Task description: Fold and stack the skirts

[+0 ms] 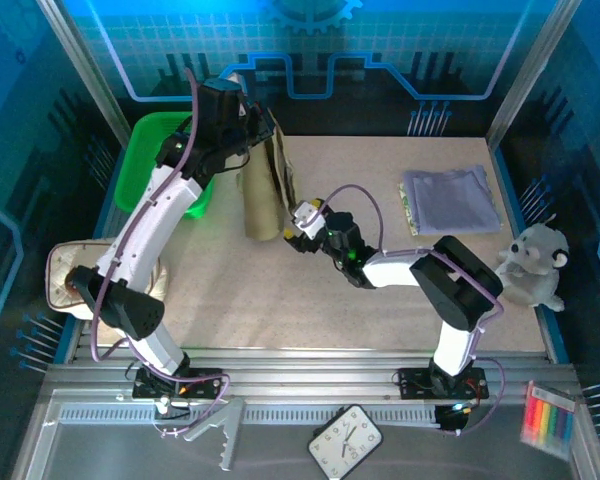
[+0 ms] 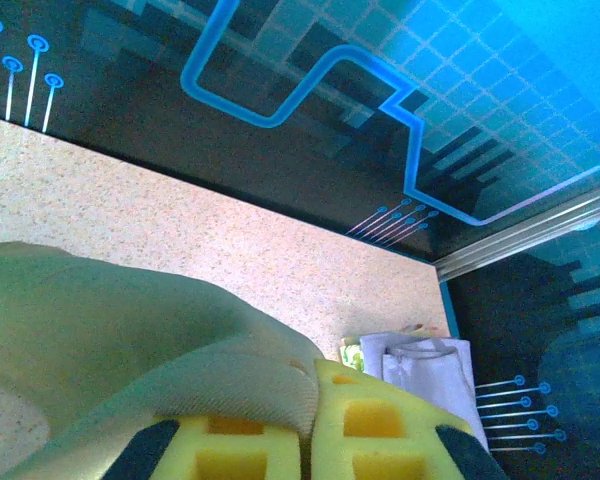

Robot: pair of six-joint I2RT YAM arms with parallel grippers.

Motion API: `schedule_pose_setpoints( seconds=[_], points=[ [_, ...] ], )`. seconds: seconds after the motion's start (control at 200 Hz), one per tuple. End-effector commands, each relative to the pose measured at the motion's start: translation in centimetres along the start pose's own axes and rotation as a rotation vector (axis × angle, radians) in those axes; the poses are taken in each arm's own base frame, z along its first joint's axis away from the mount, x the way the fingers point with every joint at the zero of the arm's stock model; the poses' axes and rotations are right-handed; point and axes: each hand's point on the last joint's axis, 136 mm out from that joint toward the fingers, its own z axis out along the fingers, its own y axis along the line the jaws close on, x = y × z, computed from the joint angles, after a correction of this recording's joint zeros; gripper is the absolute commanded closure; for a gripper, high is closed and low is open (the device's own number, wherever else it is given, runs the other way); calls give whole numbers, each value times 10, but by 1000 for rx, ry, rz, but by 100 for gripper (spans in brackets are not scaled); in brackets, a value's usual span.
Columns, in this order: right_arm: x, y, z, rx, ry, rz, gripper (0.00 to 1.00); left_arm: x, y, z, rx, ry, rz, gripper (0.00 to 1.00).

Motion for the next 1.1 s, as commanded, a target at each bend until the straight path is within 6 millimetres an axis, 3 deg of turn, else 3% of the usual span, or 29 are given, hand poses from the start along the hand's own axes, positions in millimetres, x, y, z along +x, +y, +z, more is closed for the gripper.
schedule_pose_setpoints(
  seconds=[0.0,0.105,0.355,0.44,0.56,0.635,0.735,0.945,1.09],
  points=[
    [-29,-26,9,78,-92,35,17,-18,-10,-23,30,-75,5,100],
    [-20,-21,13,34,-77,-1,22,-21,-9,-25,27,-81,5,100],
    [-12,-6,24,-75,-57,-73,48,-21,-9,-24,32,-81,0,100],
    [-24,-8,22,-72,-95,-65,65,-22,-8,-24,30,-81,-2,100],
    [-59,-22,8,-44,-153,-49,88,-24,-5,-27,32,-83,-4,100],
    [-85,-32,-7,-38,-171,-46,100,-28,-5,-32,50,-88,6,100],
    [-116,-46,-36,-68,-165,-55,100,-41,4,-50,28,-125,31,100],
    [-168,-90,-114,-254,-14,236,100,-69,17,-121,37,-261,87,100],
    [-207,-86,-161,-339,-12,206,100,-62,5,-163,119,-287,120,100]
  ],
)
